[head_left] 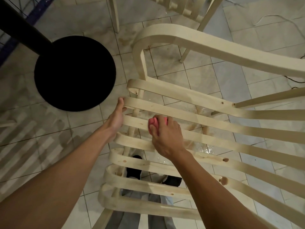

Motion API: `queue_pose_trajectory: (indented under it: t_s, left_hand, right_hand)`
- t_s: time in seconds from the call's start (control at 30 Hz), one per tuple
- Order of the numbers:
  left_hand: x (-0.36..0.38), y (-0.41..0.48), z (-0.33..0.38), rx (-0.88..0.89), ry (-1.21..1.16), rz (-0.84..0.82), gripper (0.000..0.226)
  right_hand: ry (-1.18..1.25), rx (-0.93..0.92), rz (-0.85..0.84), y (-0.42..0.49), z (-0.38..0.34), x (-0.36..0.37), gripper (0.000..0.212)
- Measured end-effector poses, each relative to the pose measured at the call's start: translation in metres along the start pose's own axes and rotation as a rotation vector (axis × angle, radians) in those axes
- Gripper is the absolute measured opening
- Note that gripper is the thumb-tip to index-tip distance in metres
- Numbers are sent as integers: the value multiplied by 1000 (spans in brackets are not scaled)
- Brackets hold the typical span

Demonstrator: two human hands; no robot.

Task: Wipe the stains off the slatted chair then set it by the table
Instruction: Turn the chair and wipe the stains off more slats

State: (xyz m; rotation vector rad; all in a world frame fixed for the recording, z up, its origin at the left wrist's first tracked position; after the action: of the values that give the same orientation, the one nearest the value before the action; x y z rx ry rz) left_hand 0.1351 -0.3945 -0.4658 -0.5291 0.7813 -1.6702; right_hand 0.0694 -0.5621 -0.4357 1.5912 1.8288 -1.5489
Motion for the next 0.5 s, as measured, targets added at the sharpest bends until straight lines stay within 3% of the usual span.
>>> queue_pose_trajectory:
  t_s: [0.17,0.27,0.5]
  left_hand:
    - [-4,0,5,57,-101,-70,45]
    - [-7,0,4,54,-167,-99,49]
    - [-8,-4,0,18,-58,-53,50]
  right_hand:
    - [2,-74,7,9,-57,25,33]
    - [-27,-87,-1,13,-82,35,34]
    - [109,-68,89,1,-45,22,35]
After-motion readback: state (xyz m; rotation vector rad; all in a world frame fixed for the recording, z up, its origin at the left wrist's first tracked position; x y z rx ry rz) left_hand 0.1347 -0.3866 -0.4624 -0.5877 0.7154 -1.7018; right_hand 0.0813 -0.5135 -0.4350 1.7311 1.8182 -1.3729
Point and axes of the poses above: each hand's wrist, its own y-axis towards the middle knuckle, its own x-axis out of the palm, z = x × y, the point moved 3 cm from there along y, towards the middle knuckle, and after that the axes turned 6 degrees about x, right-handed, at the moved point
